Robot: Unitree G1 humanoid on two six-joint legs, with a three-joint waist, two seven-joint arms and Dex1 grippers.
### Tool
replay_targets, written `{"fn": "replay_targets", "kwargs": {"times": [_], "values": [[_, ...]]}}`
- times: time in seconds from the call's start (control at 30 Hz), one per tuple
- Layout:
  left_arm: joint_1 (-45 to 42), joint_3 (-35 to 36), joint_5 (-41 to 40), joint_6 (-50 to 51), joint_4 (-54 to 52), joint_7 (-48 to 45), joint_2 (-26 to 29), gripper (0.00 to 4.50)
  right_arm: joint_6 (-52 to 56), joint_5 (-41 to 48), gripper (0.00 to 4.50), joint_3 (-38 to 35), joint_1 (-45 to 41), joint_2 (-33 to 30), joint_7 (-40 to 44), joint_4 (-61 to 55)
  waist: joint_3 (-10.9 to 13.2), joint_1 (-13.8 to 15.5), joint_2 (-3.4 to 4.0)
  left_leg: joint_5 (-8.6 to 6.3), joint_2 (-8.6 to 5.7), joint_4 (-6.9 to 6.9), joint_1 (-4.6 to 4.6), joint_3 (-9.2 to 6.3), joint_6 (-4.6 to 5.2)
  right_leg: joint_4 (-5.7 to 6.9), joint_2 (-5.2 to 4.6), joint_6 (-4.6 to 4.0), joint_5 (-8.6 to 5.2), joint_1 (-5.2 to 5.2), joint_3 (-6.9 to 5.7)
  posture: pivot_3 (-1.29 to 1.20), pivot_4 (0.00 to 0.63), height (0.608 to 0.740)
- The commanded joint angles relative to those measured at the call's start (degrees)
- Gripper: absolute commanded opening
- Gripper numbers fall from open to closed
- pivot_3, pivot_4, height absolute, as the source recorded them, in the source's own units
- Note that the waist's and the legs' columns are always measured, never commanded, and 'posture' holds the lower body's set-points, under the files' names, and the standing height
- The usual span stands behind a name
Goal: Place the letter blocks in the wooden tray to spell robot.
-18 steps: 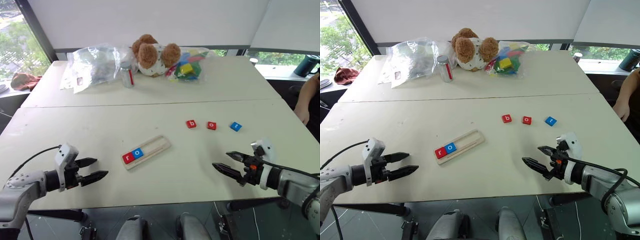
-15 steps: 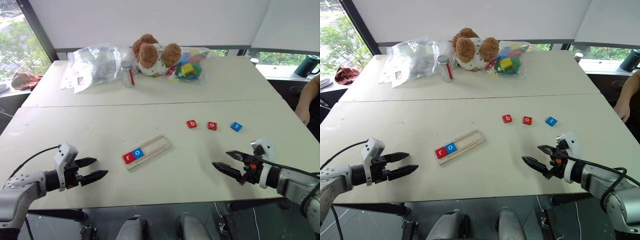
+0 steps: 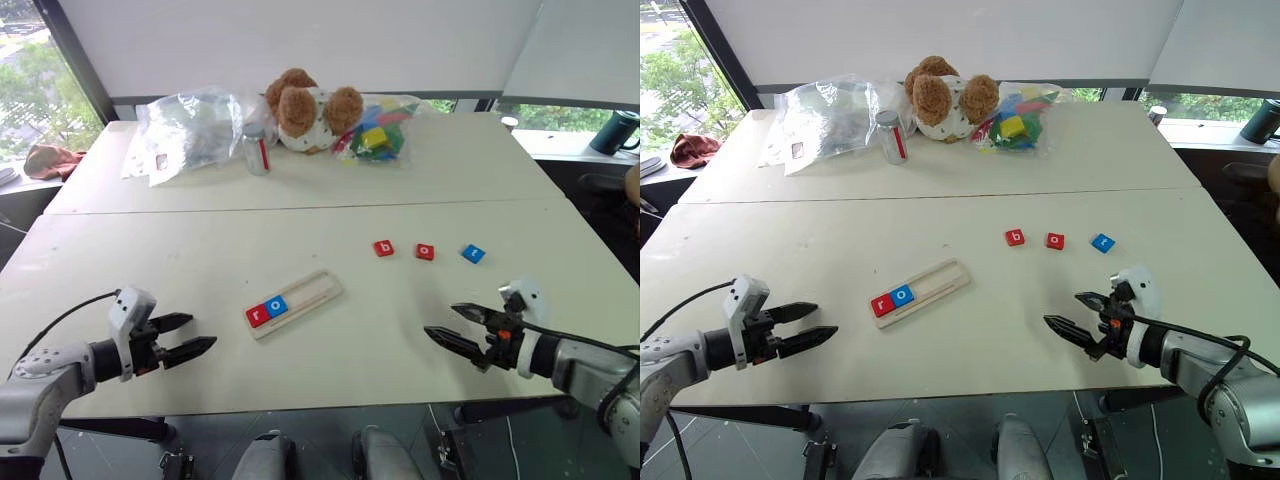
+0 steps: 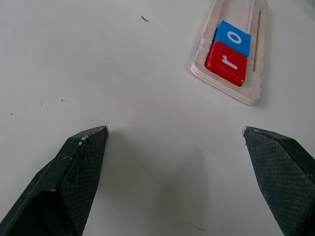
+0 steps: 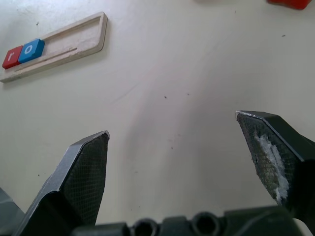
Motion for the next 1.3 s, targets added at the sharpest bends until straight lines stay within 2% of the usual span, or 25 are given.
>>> {"fn": "replay_targets", "kwargs": {"times": [0.03,0.27,0.4,0.53,0.67,0.83,1.1,1.3], "values": [[-0.12,1.08,0.49,-1.01,0.08,0.97,-0.16,4.5,-0.75,0.07,4.47,-0.3,-0.65,-0.67,0.27,-0.36,0.0,-0.03,0.0,0.0,0.0,0.0,0.0,0.0,0.0,0.0,0.0,0.0,0.0,0.0,0.0,0.0,0.15,0.74],[-1.71,1.48,0.61,-2.98,-0.3,2.25,-0.74,4.5,-1.73,-1.69,4.47,1.19,-2.86,-2.34,1.34,2.12,0.0,0.03,0.0,0.0,0.0,0.01,0.0,0.01,0.0,0.0,0.0,0.0,0.0,0.0,0.01,0.0,0.15,0.74],[-2.8,0.68,0.27,-3.64,-3.88,2.64,-0.9,4.5,1.29,1.0,4.47,1.86,-6.51,-3.33,2.37,0.79,0.0,-0.04,0.0,0.0,0.0,0.01,0.0,0.01,0.0,0.0,0.0,0.0,0.0,-0.01,0.0,0.0,0.15,0.74],[-6.16,-5.95,2.92,-5.79,-7.48,1.41,-1.37,4.5,5.41,4.26,4.47,7.24,-13.08,-1.63,1.5,-3.05,0.0,-0.06,0.0,0.0,0.0,-0.01,-0.01,0.01,0.0,0.0,0.0,0.0,0.0,-0.03,-0.01,0.0,0.15,0.74],[-10.9,-10.67,5.2,-9.16,-4.12,-0.61,-2.83,4.5,7.51,3.54,4.47,13.92,-17.34,-0.74,0.64,-4.97,0.0,0.08,0.0,0.0,-0.01,0.0,-0.02,0.0,0.0,-0.01,0.0,0.0,0.0,-0.02,-0.02,0.0,0.15,0.74],[-13.33,-15.52,9.34,-14.52,0.96,-4.07,-3.36,4.5,7.31,2.74,4.47,17.6,-17.93,-0.32,-0.18,-6.4,0.01,-0.04,0.0,-0.01,-0.02,0.0,-0.09,0.01,0.01,-0.06,0.0,0.01,0.0,-0.09,-0.03,0.0,0.15,0.74],[-15.5,-19.19,12.32,-18.44,6.71,-5.38,-6.49,4.5,6.4,1.94,4.47,18.43,-15.95,-0.11,-2.03,-7.33,0.01,0.02,-0.01,-0.01,-0.02,0.03,-0.09,0.01,0.02,-0.05,0.0,0.01,0.01,-0.07,-0.03,0.0,0.15,0.74],[-15.01,-22.67,17.92,-24.27,10.01,-5.84,-6.77,4.5,5.22,0.95,4.47,17.54,-15.35,-0.13,-2.3,-6.36,0.0,0.05,-0.01,-0.01,-0.02,0.04,-0.07,0.01,0.02,-0.03,0.0,0.02,0.01,-0.05,-0.03,0.0,0.15,0.74]]}}
